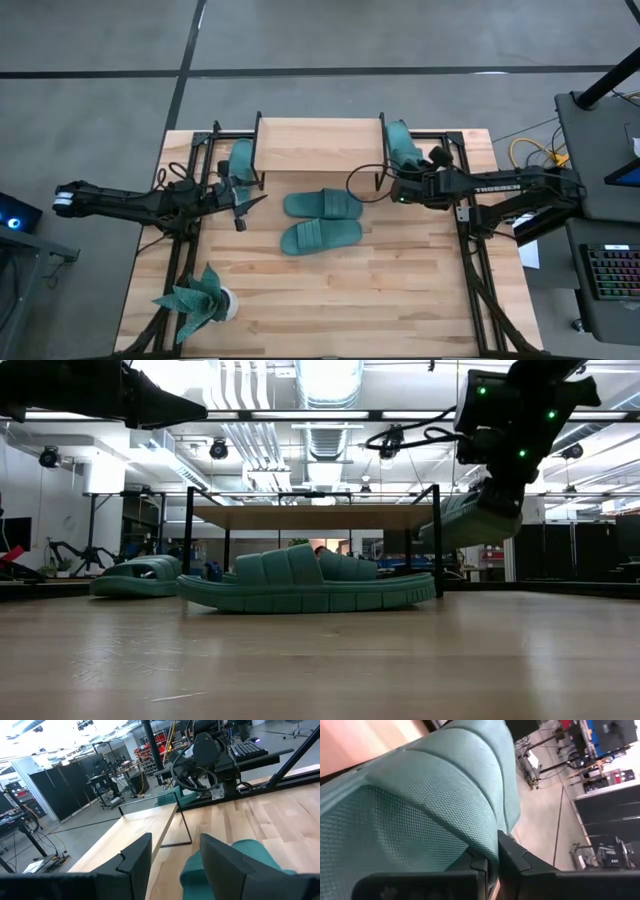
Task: Pick and place slides into the shelf
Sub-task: Put the top right green slide on the shelf
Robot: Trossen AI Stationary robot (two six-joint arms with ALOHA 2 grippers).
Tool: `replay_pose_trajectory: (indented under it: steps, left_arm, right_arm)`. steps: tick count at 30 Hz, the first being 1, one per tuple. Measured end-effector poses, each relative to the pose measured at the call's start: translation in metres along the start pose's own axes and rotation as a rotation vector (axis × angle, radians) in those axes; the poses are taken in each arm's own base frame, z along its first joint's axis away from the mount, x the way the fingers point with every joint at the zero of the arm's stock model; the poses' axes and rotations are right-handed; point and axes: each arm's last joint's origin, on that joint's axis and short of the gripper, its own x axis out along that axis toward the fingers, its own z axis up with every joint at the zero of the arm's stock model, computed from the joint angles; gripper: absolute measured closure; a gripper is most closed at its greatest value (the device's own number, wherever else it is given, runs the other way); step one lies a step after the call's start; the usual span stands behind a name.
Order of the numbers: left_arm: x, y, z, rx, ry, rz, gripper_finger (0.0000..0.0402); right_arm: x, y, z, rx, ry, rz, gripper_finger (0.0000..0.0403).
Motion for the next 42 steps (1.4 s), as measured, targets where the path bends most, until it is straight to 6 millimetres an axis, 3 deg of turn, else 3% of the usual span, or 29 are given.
replay_pose_trajectory:
  steps: [12, 25, 35, 42]
  left_arm:
    - [0.000, 0.000, 0.000, 0.001, 0.002, -0.001, 0.0250]
    - [0.000, 0.000, 0.000, 0.000, 0.001, 0.001, 0.0250]
    - [0.000, 0.000, 0.000, 0.001, 0.002, -0.001, 0.0250]
    - [0.000, 0.000, 0.000, 0.001, 0.002, 0.000, 0.0250]
  right_arm:
    - [-0.004, -0.009, 0.005, 0.000, -0.060, -0.162, 0.0390]
    - [-0.031, -0.043, 0.050, 0.052, -0.146, -0.209, 0.0390]
    - [-0.058, -0.070, 0.092, 0.236, -0.217, 0.019, 0.0390]
    - [-0.066, -0.073, 0.119, 0.262, -0.241, 0.085, 0.0390]
